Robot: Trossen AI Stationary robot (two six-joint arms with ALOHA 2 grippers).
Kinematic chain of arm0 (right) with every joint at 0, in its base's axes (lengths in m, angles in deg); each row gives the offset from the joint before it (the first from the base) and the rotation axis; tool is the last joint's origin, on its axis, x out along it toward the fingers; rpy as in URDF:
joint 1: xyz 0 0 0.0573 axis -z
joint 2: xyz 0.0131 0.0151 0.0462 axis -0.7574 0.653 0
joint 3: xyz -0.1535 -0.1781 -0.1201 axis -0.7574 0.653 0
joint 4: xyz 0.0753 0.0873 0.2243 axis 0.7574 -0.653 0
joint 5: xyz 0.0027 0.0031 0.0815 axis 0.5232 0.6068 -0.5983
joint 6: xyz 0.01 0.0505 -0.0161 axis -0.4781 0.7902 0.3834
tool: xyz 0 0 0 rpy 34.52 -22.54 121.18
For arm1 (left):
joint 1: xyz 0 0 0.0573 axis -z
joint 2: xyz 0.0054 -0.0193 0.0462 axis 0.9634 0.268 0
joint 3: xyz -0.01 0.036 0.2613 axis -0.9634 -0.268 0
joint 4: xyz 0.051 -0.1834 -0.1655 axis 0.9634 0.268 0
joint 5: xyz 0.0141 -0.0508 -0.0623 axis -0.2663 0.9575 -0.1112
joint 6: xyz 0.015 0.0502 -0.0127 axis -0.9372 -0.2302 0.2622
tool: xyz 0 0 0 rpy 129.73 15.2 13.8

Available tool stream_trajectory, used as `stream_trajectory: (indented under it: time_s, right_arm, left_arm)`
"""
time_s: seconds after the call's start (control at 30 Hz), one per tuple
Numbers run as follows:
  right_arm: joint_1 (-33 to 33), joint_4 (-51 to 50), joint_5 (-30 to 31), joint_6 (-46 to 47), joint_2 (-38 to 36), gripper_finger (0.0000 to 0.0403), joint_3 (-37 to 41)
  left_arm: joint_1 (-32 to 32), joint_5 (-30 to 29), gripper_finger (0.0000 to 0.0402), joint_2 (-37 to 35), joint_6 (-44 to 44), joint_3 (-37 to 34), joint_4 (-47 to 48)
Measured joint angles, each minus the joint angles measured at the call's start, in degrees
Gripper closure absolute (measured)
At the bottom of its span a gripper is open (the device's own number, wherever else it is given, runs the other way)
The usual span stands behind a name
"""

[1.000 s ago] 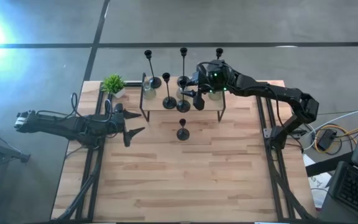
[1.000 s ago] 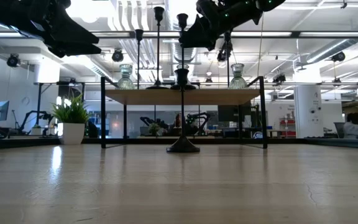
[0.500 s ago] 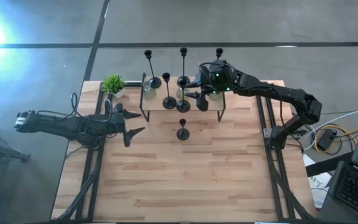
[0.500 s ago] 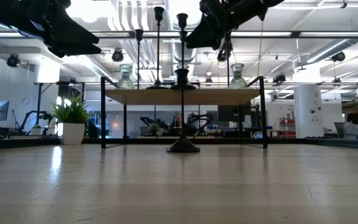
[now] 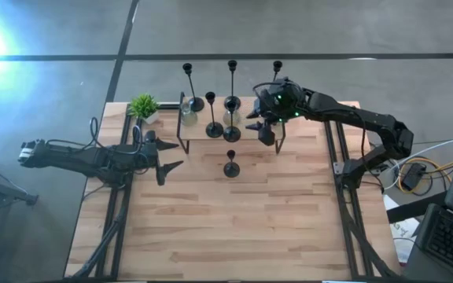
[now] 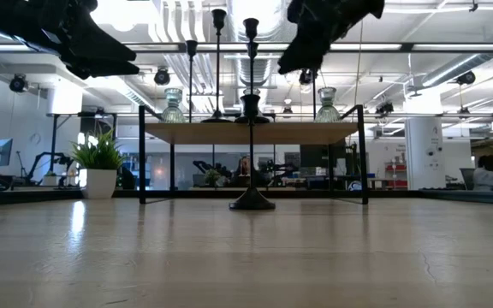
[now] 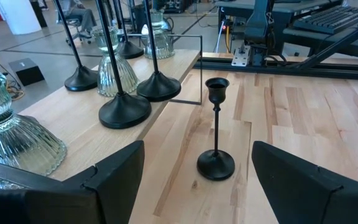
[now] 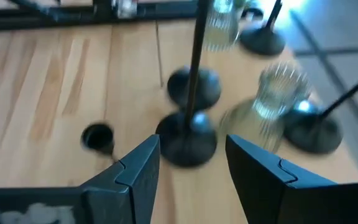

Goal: Pick & Place candle stick holders
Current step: Put the black candle holder on the shelf

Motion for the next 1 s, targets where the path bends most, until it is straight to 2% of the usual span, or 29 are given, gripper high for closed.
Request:
stream_trajectory:
  time_s: [0.2,0.37,0.43,0.5,0.57,0.77,0.87,1.0]
  right_arm:
    - [-2.4,-10.3,-0.3,3.0,-1.6,0.0239,0.2]
    - [-7.9,-12.3,-0.4,4.9,-3.7,0.0261,3.0]
    - [-10.4,-12.1,-0.3,6.0,-4.6,0.0269,4.3]
    - [-12.8,-11.5,0.1,7.4,-6.1,0.0277,6.3]
    - [-14.9,-9.5,1.4,9.3,-7.9,0.0284,8.6]
    - [-19.7,0.8,6.2,16.6,-15.1,0.0296,19.5]
    - [-21.3,10.5,8.9,19.2,-18.7,0.0299,26.8]
    - [-22.0,26.7,9.4,19.6,-21.2,0.0301,36.2]
  left_arm:
    - [0.0,0.0,0.0101,0.0,0.0,0.0,0.0]
    - [0.0,0.3,0.0101,0.0,1.2,0.0,-0.1]
    - [0.0,2.9,0.0101,-0.1,1.2,0.0,0.5]
    - [0.0,8.3,0.0101,-0.8,-2.8,-0.3,2.1]
    - [0.1,13.1,0.0101,-2.1,-4.5,-2.1,0.7]
    - [0.0,18.7,0.0101,-11.2,-3.7,-10.0,-3.3]
    - [0.0,21.1,0.0101,-16.8,-4.7,-13.3,-3.4]
    - [0.0,22.9,0.0101,-22.9,-5.8,-16.6,-3.5]
